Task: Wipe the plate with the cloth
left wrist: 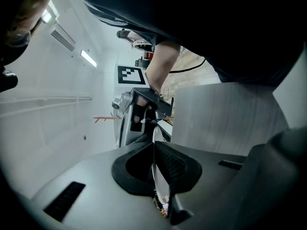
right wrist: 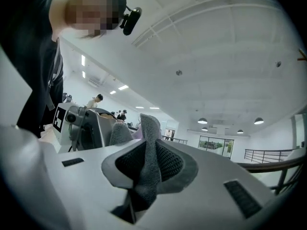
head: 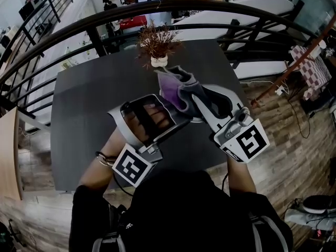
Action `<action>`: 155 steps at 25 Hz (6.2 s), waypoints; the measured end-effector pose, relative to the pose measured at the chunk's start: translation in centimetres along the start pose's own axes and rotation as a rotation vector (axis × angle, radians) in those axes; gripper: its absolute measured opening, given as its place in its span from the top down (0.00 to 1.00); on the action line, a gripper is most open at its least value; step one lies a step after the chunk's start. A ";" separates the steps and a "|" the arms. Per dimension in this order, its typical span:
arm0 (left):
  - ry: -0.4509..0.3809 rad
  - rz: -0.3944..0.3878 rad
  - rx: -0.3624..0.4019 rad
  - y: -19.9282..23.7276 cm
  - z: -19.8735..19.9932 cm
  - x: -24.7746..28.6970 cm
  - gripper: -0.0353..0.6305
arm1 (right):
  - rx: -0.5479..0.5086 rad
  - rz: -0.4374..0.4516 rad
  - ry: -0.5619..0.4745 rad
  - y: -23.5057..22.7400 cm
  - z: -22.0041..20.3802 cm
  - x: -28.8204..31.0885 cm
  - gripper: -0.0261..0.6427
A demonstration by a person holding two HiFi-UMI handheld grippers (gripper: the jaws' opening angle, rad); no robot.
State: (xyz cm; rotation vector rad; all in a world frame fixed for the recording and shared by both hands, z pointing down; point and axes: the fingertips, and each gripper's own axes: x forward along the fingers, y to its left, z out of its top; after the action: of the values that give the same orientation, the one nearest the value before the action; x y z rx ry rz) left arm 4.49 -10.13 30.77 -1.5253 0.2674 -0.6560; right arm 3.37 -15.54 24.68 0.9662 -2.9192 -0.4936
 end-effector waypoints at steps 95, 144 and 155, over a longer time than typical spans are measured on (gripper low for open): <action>-0.002 0.118 -0.031 2.1 0.9 -0.9 0.91 | 0.101 -0.135 0.129 -4.9 -5.5 -3.9 0.87; -0.118 0.330 -0.769 7.3 -5.9 -0.1 0.92 | -0.014 -0.334 -0.198 -7.1 3.8 -8.0 0.87; -0.170 0.339 -0.907 7.1 -6.6 -0.1 0.92 | 0.001 -0.328 -0.190 -6.7 3.2 -7.7 0.87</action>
State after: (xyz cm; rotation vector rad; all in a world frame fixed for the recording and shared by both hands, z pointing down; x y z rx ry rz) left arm 2.34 -16.16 23.47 -2.3065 0.7423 -0.1069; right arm 13.08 -15.24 20.18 1.4878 -2.9290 -0.6271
